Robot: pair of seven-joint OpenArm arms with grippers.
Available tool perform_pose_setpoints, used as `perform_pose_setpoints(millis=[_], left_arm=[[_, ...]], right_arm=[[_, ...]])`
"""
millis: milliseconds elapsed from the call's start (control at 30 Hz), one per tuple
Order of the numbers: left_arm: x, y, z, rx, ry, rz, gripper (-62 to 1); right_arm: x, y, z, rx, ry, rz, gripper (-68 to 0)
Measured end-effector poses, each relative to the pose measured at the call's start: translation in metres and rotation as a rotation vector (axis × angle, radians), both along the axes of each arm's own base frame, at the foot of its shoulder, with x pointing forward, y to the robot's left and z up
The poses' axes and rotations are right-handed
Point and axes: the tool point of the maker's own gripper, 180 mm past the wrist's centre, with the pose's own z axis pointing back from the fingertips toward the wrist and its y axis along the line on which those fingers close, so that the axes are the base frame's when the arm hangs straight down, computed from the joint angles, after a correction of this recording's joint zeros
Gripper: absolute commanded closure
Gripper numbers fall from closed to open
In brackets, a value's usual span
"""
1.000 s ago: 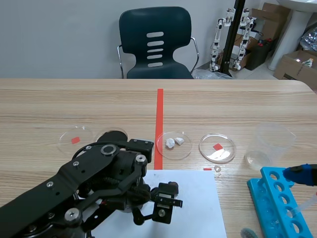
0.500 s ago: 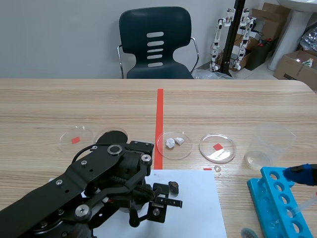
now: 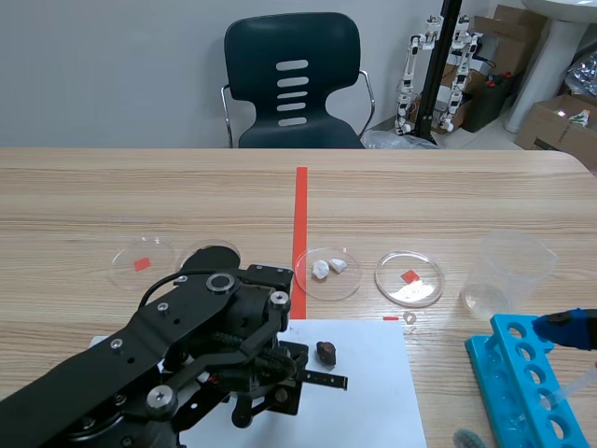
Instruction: Pick up the middle mineral with the left hand
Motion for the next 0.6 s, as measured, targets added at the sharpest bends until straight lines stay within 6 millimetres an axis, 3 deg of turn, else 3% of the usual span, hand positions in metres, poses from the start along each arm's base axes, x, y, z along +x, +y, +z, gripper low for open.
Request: perform_pose_setpoints(millis=[367, 600], left_arm=[[0.001, 0.006, 0.006, 0.0, -0.025, -0.003, -11.1], [0.012, 0.021, 0.049, -0.061, -0.234, -0.022, -11.1]], right_arm=[[0.0, 0.0, 0.0, 0.0, 0.0, 0.0, -67.9], [0.0, 0.0, 0.0, 0.0, 0.0, 0.0, -67.9]])
